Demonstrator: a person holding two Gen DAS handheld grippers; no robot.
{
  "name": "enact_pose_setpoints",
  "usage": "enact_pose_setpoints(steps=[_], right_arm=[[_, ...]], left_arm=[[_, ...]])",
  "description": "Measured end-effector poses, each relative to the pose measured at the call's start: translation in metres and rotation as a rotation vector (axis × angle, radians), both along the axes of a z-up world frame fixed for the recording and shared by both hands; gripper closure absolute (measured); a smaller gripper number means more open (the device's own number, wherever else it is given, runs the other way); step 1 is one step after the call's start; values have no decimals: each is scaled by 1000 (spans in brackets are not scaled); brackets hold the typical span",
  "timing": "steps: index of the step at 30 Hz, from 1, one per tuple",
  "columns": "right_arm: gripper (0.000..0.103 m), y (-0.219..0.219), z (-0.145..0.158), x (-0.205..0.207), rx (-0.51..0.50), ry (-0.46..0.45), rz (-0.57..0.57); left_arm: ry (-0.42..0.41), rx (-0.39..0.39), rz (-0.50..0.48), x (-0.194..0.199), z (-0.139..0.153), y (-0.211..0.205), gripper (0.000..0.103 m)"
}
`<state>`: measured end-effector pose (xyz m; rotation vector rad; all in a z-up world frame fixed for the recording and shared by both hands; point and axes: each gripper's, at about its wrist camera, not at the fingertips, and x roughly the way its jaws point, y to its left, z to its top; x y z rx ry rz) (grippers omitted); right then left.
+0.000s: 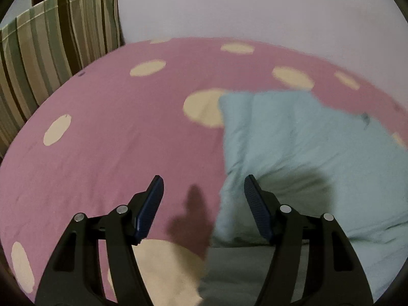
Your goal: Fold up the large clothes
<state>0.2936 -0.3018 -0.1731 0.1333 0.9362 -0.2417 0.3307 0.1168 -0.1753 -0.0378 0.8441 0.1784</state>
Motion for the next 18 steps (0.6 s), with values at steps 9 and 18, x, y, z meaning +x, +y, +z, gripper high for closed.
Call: enact_pose_setpoints(steps=[9, 18], right_arm=[[75, 57, -15, 32, 18, 48, 156], [75, 47, -7, 37, 84, 26, 163]], left_arm=[[89, -26, -123, 32, -26, -58, 37], [70, 23, -116, 37, -17, -73, 40]])
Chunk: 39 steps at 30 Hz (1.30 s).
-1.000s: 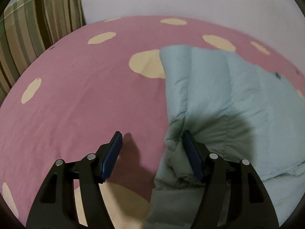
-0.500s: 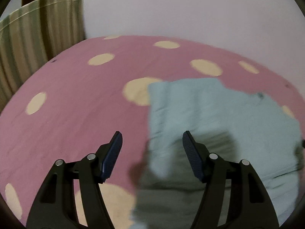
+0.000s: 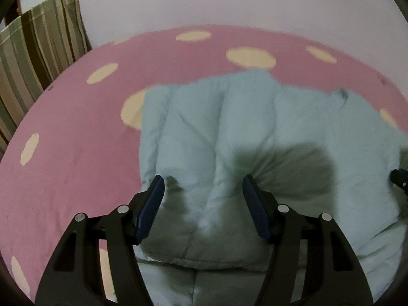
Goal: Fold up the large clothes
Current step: 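Press and smooth the folded jacket side with both tools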
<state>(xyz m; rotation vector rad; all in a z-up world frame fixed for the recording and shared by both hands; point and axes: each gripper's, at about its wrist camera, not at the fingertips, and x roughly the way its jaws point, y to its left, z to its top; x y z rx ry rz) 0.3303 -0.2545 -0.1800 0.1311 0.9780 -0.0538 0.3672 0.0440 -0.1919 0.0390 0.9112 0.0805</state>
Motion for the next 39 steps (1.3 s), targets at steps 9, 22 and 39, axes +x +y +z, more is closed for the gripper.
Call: enact_pose_setpoints(steps=[9, 22, 39], right_arm=[[74, 18, -4, 43, -16, -19, 13], [74, 28, 5, 19, 34, -36, 53], [42, 24, 26, -57, 22, -94, 100]], left_arm=[[2, -37, -61, 42, 4, -27, 39], [-18, -10, -74, 17, 11, -37, 37], [34, -77, -146, -35, 16, -11, 30]])
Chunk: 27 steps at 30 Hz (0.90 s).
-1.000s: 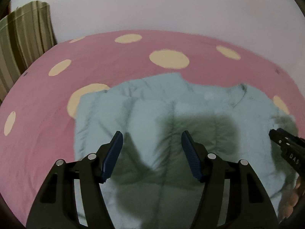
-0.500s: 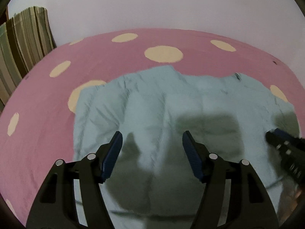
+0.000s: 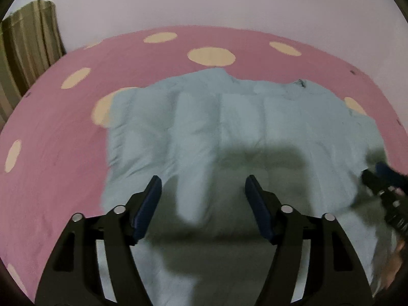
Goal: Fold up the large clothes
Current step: 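Press and smooth the folded jacket side with both tools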
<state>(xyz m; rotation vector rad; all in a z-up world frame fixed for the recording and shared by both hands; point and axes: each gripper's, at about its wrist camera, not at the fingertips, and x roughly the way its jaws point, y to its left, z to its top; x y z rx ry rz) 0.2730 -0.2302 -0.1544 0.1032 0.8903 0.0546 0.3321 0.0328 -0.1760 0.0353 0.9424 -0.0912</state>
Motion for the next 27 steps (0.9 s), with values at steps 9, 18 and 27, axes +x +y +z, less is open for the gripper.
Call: enact_pose_setpoints(steps=[9, 18, 27], right_arm=[[36, -73, 2, -134, 13, 29, -119], [36, -103, -26, -229, 91, 100, -193], [36, -87, -42, -258, 130, 130, -166]], left_arm=[[30, -81, 126, -134, -3, 101, 30], [110, -226, 170, -228, -28, 146, 30], [112, -340, 116, -258, -32, 153, 30]])
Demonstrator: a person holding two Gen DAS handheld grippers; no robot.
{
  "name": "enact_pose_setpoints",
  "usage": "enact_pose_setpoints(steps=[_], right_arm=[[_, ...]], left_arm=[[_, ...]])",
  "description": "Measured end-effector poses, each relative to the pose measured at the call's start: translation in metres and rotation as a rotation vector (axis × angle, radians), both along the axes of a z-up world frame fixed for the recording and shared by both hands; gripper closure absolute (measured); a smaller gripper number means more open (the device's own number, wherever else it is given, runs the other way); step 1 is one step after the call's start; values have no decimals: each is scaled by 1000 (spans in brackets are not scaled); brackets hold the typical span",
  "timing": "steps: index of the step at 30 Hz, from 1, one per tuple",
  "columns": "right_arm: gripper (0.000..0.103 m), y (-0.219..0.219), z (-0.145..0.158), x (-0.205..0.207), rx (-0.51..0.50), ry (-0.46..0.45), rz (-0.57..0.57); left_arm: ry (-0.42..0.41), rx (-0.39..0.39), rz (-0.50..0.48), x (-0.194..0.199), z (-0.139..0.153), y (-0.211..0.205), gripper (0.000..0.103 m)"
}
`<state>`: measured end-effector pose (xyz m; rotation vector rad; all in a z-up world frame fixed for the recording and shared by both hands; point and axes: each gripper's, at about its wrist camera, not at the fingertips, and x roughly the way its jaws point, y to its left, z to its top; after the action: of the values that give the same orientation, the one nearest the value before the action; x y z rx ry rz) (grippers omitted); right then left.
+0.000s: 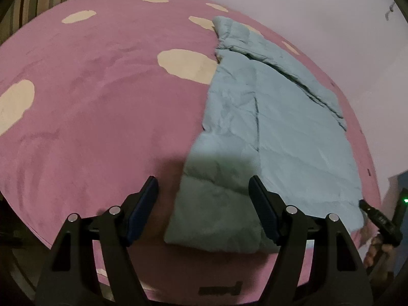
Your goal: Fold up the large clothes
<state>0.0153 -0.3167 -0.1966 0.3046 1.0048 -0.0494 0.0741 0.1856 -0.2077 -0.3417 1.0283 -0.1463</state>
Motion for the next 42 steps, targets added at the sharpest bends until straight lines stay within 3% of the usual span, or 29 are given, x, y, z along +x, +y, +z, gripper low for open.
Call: enact_pose_setpoints(steps=[5, 11, 16, 23, 29, 32, 36, 39, 42], right_arm=[[36, 4, -2, -9, -8, -4, 15], [36, -4, -2, -16, 24, -6, 0], [37, -5, -3, -19, 25, -7, 2], [37, -19, -4, -21, 118, -15, -17], [38, -18, -4, -22, 134, -16, -20], [47, -18, -4, -22, 128, -11, -27], [59, -20, -6, -22, 143, -10, -32], [64, -16, -5, -23, 129, -8, -14], [65, -12, -4, -23, 112, -10, -2]], left_arm=[[-12, 38, -35, -7, -1, -7, 37], [6, -48, -59, -15, -2, -3, 38], [10, -40, -71, -18, -2, -7, 41], [24, -103, -42, -17, -4, 3, 44], [29, -88, -7, -16, -3, 4, 44], [41, -102, 0, -17, -4, 5, 45], [48, -63, 0, -17, -5, 2, 59], [52, -57, 0, -17, -5, 1, 66], [55, -57, 0, -17, -5, 0, 67]])
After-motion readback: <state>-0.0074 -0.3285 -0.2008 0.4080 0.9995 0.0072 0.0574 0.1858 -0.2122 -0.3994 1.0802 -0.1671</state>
